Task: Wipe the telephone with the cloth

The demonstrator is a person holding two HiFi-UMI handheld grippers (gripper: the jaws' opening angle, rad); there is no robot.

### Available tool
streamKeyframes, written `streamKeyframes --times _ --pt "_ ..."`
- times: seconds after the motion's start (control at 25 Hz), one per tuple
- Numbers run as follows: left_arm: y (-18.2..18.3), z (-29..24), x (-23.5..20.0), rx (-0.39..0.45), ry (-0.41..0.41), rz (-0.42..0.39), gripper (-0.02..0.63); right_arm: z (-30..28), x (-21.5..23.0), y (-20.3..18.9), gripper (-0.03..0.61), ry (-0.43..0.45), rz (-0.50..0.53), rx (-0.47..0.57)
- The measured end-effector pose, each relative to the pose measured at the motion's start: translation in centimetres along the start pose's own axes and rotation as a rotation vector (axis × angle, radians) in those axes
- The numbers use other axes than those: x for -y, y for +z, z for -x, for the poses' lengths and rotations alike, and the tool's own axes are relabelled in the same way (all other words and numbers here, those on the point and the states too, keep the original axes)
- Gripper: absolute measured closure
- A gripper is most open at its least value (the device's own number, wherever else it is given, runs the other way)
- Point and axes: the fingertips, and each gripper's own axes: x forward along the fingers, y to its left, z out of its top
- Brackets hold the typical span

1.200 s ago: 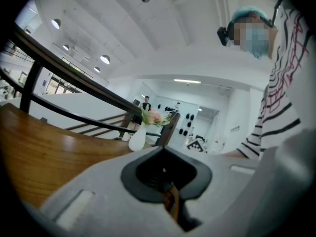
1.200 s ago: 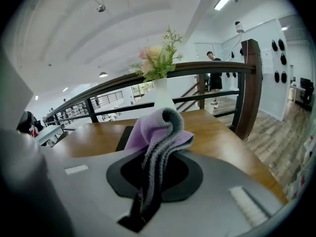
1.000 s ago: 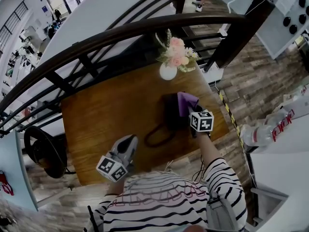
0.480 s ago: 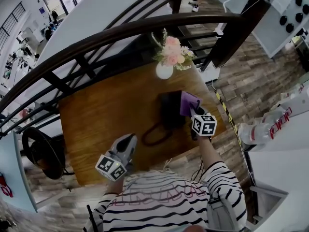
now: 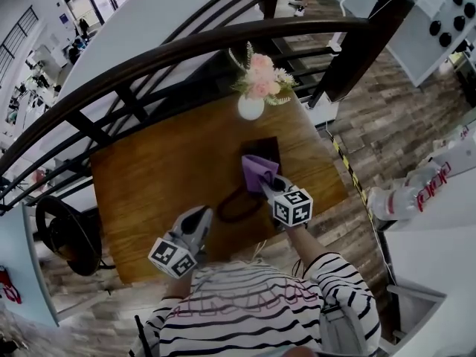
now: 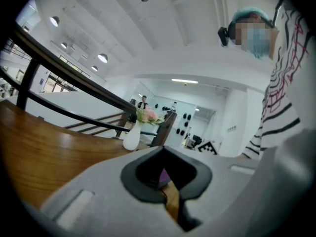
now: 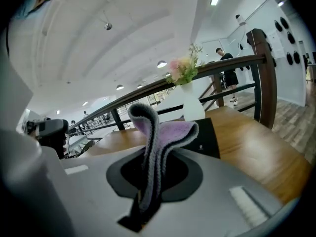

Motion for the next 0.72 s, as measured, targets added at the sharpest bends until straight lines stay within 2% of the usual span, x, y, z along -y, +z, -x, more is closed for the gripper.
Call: streamKeyframes --times 0.12,0.28,0.72 --pt "0.2 0.4 0.1 0.0 0.011 -0.002 0.615 -1.5 0.6 -1.4 0.545 -0.029 0.007 -0.041" --pt "0.4 0.9 0.0 0.002 0.023 -0.003 0.615 -1.7 3.6 -2.1 0.545 -0.116 0.015 -0.08" --pt "-0.1 0.0 0.8 -0.005 0.012 0.007 0.615 2.6 11.4 -2.6 0.543 -0.294 0.017 -0.119"
